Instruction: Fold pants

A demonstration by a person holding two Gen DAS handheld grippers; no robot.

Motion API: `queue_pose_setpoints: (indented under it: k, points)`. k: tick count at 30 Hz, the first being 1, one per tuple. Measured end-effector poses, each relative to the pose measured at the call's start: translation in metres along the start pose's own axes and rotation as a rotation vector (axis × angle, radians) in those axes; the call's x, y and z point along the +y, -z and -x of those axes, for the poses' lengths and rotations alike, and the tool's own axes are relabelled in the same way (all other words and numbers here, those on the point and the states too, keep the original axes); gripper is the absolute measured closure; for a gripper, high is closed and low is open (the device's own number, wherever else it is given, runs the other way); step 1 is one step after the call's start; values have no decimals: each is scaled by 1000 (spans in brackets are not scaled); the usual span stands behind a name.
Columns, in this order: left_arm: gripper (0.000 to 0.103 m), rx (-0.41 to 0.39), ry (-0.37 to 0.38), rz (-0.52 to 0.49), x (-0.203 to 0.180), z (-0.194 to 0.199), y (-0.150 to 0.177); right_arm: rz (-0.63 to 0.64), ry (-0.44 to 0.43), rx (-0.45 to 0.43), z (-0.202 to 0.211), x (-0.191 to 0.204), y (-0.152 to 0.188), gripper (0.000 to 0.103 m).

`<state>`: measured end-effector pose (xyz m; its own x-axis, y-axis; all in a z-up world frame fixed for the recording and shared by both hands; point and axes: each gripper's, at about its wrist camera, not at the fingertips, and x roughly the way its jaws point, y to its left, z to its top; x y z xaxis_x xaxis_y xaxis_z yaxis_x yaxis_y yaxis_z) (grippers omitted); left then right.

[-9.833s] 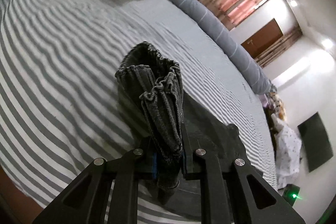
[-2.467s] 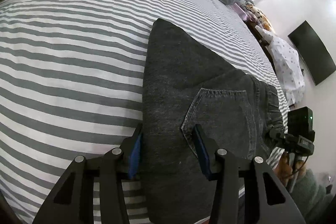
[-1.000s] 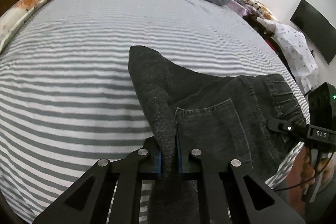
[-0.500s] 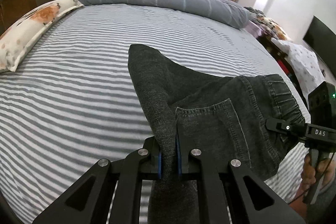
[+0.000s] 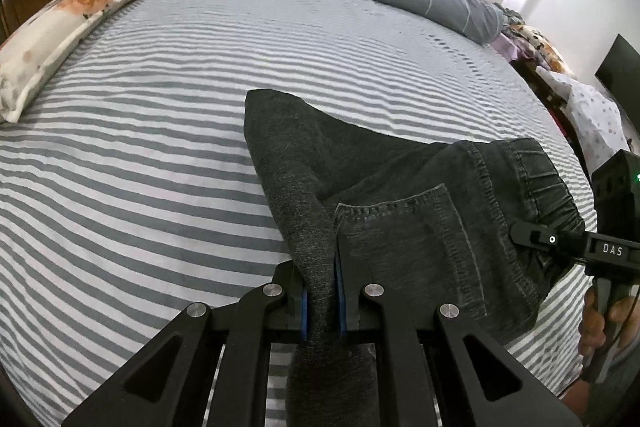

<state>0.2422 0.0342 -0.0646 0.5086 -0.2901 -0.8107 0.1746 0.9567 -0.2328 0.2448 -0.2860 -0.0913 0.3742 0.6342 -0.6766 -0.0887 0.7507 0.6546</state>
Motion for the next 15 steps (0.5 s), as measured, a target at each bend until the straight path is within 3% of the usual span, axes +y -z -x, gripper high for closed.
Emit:
queue_pose_setpoints:
  k: [4,6,8,9,15]
  points:
    - [89,-1,-12,-19,4,-9,6,39,70,10,-6,-5,4,71]
    - [82,-5,-53,-54,0,-13,11,49,126,6,-10,-6,6,59]
    - [74,-11,-90,-83,-3,-16,14,61,168,-2,-12,-6,10,57]
    - [73,-16,-109,-94,-5,-18,16,58,177,-10,-12,-8,11,50]
    - [53,-62,-182,-90,-4,-24,26,155,332,-87,-6,4,17,31]
